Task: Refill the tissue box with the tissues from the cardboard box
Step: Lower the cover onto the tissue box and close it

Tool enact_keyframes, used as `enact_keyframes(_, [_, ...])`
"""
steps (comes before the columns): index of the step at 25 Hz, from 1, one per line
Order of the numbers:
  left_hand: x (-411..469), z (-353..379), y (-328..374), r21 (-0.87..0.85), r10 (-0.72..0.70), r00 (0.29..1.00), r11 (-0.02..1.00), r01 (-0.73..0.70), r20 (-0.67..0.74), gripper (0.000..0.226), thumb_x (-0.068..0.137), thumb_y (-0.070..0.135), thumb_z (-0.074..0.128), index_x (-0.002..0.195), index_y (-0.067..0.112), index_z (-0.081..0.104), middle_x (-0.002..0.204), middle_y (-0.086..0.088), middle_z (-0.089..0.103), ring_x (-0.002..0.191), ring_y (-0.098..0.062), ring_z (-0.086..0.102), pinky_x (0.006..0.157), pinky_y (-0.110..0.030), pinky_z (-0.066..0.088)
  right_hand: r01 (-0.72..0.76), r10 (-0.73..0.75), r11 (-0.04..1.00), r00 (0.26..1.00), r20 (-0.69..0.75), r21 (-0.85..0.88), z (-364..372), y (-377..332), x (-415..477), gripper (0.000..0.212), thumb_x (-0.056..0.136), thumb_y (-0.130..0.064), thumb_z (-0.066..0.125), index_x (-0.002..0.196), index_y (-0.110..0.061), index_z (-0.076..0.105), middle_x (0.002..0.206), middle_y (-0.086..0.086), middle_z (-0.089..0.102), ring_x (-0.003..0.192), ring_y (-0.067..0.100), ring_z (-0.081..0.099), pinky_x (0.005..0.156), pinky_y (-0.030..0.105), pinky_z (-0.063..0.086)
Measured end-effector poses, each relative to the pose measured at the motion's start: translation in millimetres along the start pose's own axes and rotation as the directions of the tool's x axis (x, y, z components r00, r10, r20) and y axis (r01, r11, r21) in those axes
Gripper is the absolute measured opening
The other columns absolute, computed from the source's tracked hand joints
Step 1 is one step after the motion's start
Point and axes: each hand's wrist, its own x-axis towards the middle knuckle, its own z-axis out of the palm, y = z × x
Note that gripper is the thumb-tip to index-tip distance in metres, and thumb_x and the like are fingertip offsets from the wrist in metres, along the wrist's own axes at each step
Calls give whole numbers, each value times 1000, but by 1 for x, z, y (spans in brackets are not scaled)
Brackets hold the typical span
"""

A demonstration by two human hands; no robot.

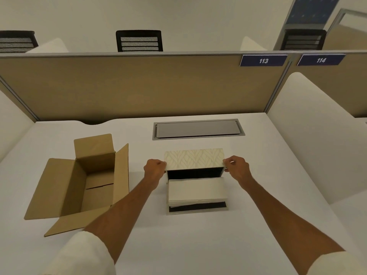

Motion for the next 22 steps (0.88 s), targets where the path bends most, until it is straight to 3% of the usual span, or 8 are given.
enact_keyframes(2, [-7,-1,0,29,1,1000,1000,-1,0,8,90,8,60,87,2,64,89,-12,61,83,-25,61,85,-38,55,-41,41,999,999,0,-2,0,2,-2,19,90,-18,62,99,-1,61,103,18,69,87,31,70,80,36,54])
enact_keyframes(6, [-17,-4,-5,33,-6,1000,999,6,9,19,91,8,58,72,9,58,93,-14,60,86,-27,62,84,-38,55,-107,104,992,994,44,69,-6,6,-9,13,86,-14,65,87,-5,57,94,19,68,80,31,68,80,42,56])
enact_keyframes(10, [-29,-3,-15,-47,-109,992,993,113,70,9,93,15,55,92,6,55,116,-19,61,99,-30,61,86,-44,51,-196,183,976,974,135,96,-13,8,-18,20,90,-24,63,85,-7,52,88,11,59,81,28,61,76,41,55])
enact_keyframes(14, [-42,-8,-15,-170,-348,898,901,399,268,54,95,44,50,137,11,42,147,-16,36,131,-38,37,103,-63,32,-285,266,957,934,240,47,-14,14,-27,24,94,-30,55,97,-6,49,99,9,54,86,31,59,74,40,53])
enact_keyframes(17, [-45,-13,-15,-190,-436,834,836,515,340,63,93,55,42,140,13,40,154,-19,24,141,-44,20,108,-69,18,-322,302,946,913,273,29,-14,16,-33,31,95,-31,53,108,-3,47,105,13,51,81,31,59,79,43,55])
enact_keyframes(22, [-54,-19,-18,-194,-494,775,779,596,394,62,90,50,51,139,13,41,154,-22,23,140,-48,20,105,-74,20,-409,351,909,859,372,86,-17,21,-48,26,97,-26,51,109,-6,41,107,17,43,86,39,58,82,52,53])
